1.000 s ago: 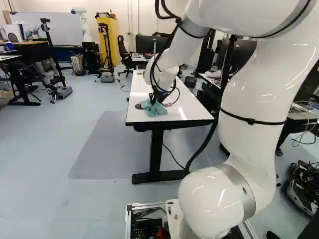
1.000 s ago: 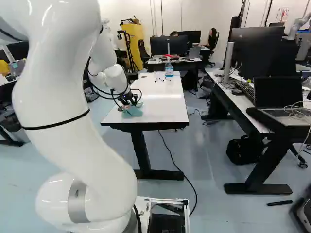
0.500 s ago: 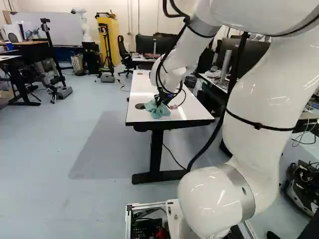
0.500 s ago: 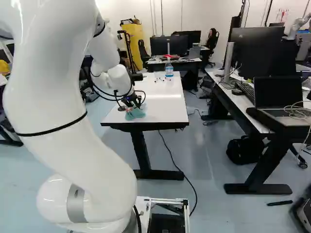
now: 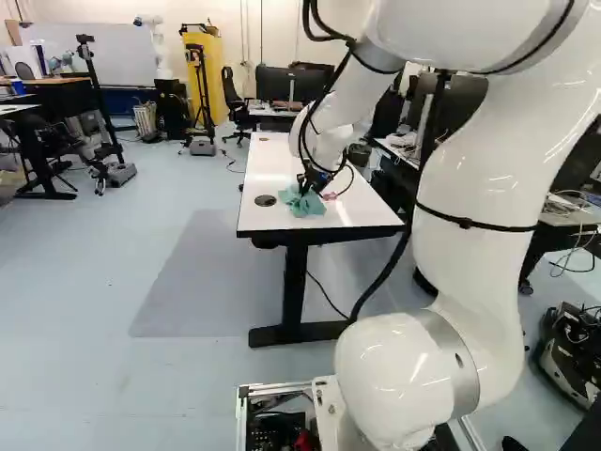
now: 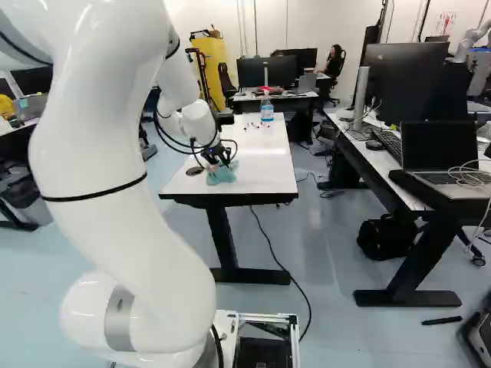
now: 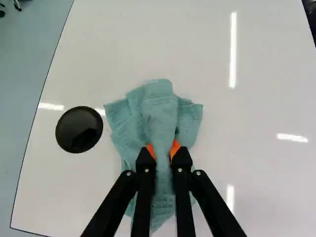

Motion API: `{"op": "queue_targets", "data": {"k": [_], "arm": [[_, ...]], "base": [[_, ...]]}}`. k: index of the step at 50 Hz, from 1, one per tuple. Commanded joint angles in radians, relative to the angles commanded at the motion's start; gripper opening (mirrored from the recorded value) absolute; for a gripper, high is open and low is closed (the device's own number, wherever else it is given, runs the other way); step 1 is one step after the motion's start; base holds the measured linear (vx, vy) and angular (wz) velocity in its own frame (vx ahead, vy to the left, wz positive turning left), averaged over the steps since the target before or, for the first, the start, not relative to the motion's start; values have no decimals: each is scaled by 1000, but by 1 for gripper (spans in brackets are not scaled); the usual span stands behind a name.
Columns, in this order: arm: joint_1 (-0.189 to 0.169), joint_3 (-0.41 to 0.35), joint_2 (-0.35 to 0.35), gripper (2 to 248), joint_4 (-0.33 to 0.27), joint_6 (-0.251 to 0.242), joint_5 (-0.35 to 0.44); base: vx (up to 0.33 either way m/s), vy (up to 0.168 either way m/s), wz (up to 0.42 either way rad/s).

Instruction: Clean the table with the green towel

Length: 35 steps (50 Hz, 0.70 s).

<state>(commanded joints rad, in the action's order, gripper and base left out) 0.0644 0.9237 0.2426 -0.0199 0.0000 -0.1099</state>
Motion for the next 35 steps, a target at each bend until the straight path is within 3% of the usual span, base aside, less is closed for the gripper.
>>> {"op": "queue_targets", "data": {"k": [23,35], "arm": [[0,-7,-35,47,0,0,-2],[0,-14,-70,47,0,0,-39]], "base": [[0,0,0],[0,0,0]]}}
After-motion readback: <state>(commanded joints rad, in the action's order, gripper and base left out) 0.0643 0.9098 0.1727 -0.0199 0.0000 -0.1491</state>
